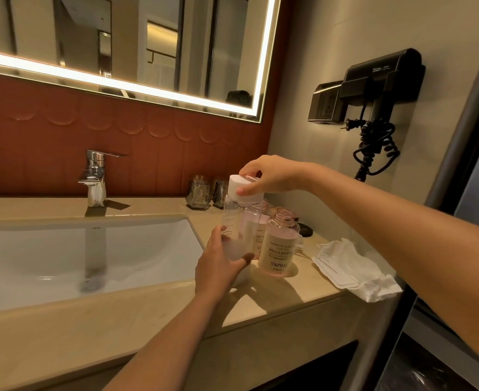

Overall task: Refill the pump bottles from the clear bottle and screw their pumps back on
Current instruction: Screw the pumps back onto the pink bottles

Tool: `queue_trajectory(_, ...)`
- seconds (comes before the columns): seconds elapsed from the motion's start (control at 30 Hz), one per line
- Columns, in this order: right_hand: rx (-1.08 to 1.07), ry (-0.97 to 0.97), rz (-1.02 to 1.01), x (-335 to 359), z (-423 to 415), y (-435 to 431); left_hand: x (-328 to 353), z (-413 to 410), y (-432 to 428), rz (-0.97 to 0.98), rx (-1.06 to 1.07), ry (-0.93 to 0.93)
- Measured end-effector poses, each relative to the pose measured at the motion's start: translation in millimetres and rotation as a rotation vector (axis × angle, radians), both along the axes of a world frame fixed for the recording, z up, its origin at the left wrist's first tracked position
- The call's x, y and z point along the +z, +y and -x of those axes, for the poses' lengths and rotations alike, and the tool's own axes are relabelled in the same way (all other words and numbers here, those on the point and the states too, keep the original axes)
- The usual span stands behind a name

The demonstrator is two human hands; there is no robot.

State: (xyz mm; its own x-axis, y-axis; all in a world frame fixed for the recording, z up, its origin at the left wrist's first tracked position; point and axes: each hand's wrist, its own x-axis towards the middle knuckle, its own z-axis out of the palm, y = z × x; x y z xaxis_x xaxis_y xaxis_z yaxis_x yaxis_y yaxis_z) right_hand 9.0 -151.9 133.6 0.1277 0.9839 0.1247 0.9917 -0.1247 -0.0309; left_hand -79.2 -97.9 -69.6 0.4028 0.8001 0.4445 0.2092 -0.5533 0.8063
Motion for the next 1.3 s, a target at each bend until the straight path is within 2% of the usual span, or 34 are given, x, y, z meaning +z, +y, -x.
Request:
queue_trajectory(0.13,-0.046,0.024,0.007,0.0,-0.7,6.0,0.4,1.1,-0.5,0.000,-0.008,0.000)
queue_trajectory(0.2,-0.093,0.015,-0.051,-3.8,-1.5,9.2,1.3,0.9,-1.0,0.002,-0.008,-0.001)
queue_trajectory(0.3,-0.227,-0.197,-0.219,-16.1,4.3,14.9,2.1,1.0,-1.9,0.003,-0.008,-0.001)
queue_trajectory(0.4,-0.337,-0.370,-0.262,-23.8,14.3,19.2,3.2,1.4,-2.5,0.008,0.000,0.007)
queue_trajectory(0.53,-0.418,-0.386,-0.233,-25.4,19.1,20.0,3.9,1.0,-3.5,0.007,0.005,0.007)
queue_trajectory(0.6,-0.430,-0.339,-0.229,-26.4,19.0,18.1,3.0,0.9,-2.7,0.000,0.003,0.009)
queue_trajectory(0.7,-0.389,-0.017,-0.280,-26.5,10.4,6.5,2.9,-1.1,1.4,-0.002,-0.019,0.014)
queue_trajectory(0.77,-0.377,0.179,-0.428,-28.4,-5.0,-5.4,2.9,-4.4,6.7,0.007,-0.040,0.006)
queue_trajectory(0.8,-0.397,0.215,-0.529,-32.2,-16.1,-12.1,2.5,-6.7,10.0,0.014,-0.054,-0.001)
queue_trajectory(0.83,-0.434,0.218,-0.608,-38.4,-27.9,-19.1,1.9,-9.4,13.3,0.020,-0.069,-0.009)
queue_trajectory(0.9,-0.533,0.223,-0.632,-58.2,-52.8,-33.0,1.5,-15.4,20.4,0.035,-0.101,-0.024)
queue_trajectory(1.03,-0.688,0.277,-0.458,-106.5,-97.8,-47.5,6.1,-30.4,34.6,0.079,-0.136,-0.053)
queue_trajectory(1.17,-0.689,0.279,-0.399,-136.2,-123.1,-48.6,7.3,-45.8,51.3,0.098,-0.131,-0.047)
queue_trajectory(1.3,-0.580,0.272,-0.344,-150.6,-136.3,-39.8,8.2,-62.5,65.7,0.112,-0.141,-0.049)
